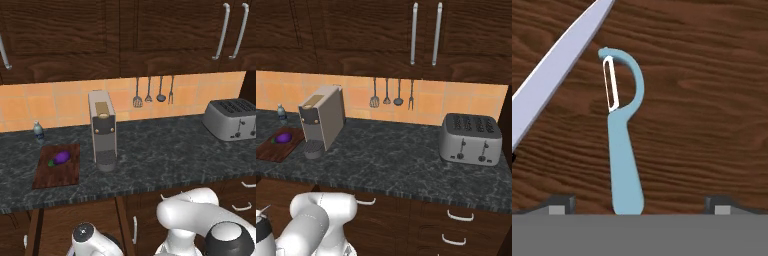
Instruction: Place the appropriate cutting tool for cutting the eggplant skin on the cutting board.
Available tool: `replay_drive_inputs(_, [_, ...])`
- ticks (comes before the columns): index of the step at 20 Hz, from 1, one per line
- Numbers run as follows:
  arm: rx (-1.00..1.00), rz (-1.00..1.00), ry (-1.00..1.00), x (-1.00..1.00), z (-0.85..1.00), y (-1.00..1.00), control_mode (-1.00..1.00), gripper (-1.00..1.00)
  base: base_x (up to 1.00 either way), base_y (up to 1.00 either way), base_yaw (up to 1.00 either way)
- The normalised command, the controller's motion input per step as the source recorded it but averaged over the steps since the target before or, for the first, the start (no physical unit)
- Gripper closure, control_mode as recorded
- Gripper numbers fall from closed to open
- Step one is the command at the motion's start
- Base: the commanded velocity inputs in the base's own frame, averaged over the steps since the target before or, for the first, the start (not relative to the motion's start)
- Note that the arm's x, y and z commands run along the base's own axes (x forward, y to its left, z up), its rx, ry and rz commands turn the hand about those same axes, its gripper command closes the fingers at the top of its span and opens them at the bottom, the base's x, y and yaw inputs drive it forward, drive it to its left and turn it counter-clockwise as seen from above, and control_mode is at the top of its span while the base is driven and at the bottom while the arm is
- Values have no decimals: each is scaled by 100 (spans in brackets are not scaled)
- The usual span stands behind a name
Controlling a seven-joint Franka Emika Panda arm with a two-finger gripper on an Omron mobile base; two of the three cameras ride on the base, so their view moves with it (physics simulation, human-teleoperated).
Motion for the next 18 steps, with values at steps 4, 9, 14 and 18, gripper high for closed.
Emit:
replay_drive_inputs(4, [2,0,0,0,-25,0,-100,-100,0,0,0])
replay_drive_inputs(9, [0,0,0,0,-21,0,-100,-100,0,0,0])
replay_drive_inputs(14, [0,0,0,0,-14,3,-100,-100,0,0,0])
replay_drive_inputs(18, [0,0,0,0,8,17,-100,-100,0,0,0])
